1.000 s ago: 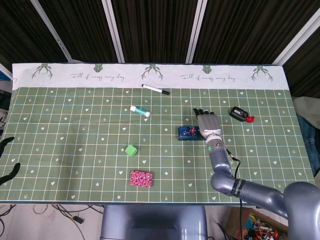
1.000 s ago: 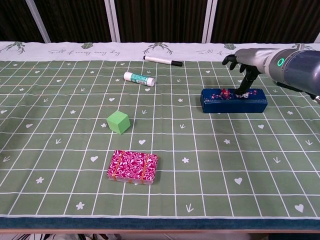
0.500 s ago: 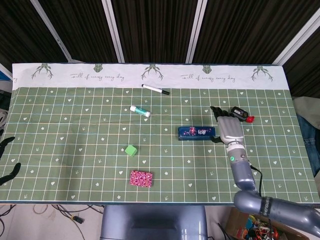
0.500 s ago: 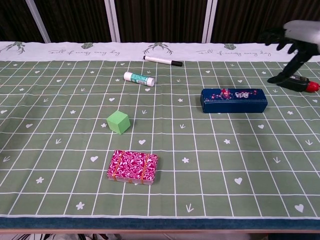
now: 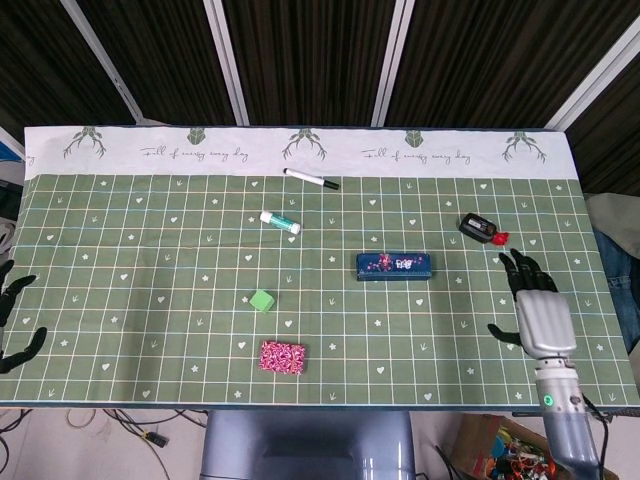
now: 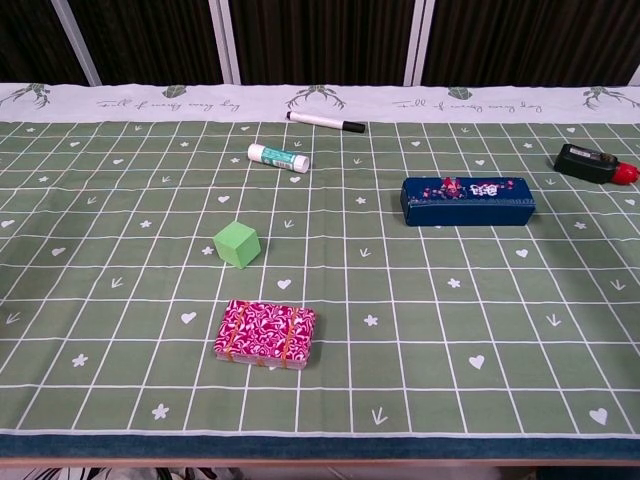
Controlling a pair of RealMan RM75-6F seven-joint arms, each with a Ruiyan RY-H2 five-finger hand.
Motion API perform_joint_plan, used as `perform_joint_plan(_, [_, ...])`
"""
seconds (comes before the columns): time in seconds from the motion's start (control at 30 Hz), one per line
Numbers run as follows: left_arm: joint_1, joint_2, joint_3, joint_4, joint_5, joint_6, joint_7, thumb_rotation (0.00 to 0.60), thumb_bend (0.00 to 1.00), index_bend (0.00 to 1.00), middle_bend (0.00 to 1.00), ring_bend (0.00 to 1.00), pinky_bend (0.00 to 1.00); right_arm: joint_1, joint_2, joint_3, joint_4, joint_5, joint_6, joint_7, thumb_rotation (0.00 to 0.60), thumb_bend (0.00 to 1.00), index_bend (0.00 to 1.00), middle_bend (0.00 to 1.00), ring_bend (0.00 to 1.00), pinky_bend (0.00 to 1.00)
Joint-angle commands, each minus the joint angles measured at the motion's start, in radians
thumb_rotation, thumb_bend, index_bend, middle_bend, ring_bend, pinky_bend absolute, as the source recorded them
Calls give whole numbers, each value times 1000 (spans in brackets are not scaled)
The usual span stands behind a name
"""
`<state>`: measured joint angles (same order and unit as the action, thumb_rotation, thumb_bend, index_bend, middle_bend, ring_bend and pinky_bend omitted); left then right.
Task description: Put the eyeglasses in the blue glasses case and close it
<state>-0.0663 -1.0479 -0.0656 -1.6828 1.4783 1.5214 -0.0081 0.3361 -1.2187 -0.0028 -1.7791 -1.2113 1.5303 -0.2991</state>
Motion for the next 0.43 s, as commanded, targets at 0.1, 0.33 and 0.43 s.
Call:
perform_joint_plan(0.1, [1, -2, 5, -3, 7, 1, 10, 600, 316, 155, 0, 0, 0, -106, -23, -61, 74, -124, 132, 35, 600, 146, 47, 45, 74, 198])
perform_joint_plan(0.33, [1, 2, 6, -5, 7, 0, 13, 600, 316, 155, 0, 0, 0, -167, -37, -83, 114, -193, 182, 43, 600, 146, 47, 45, 74, 198])
perform_joint_plan(0.43, [2, 2, 6, -5, 6, 0, 13, 600, 316, 155, 0, 0, 0, -188, -41, -85, 117, -212, 197, 45, 600, 145, 47, 45, 74, 198])
